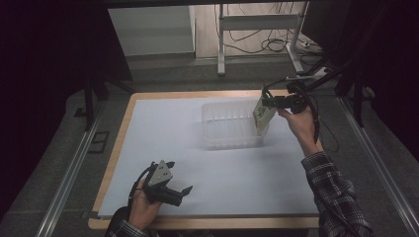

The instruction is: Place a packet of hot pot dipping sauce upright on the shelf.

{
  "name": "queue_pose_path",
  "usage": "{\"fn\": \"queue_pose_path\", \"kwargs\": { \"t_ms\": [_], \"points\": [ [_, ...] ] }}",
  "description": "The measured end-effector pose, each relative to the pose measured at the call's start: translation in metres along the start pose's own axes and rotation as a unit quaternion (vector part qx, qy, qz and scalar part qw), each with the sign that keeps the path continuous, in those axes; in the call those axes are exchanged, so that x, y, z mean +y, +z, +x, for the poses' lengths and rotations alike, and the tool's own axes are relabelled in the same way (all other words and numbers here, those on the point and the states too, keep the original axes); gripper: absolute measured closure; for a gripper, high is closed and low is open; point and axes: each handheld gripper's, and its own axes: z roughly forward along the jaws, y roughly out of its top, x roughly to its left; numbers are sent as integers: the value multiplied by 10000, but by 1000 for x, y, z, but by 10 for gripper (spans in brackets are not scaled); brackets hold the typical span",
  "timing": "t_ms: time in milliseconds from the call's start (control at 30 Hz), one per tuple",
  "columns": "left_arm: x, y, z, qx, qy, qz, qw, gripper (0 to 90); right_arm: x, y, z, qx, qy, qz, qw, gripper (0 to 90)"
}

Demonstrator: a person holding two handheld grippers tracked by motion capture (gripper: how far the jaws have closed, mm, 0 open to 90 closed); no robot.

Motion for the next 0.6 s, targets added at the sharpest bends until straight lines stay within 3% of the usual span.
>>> {"fn": "queue_pose_path", "kwargs": {
  "t_ms": [233,300,600],
  "points": [
    [0,0,0,8,5,8,10000,0,-2,-4,3,-87,-136,-5,9999,271],
    [0,0,0,5,15,16,10000,0,-2,-6,4,48,-168,-6,9998,232],
    [0,0,0,13,15,14,10000,0,-10,-8,9,154,-401,-80,9990,129]
  ]
}}
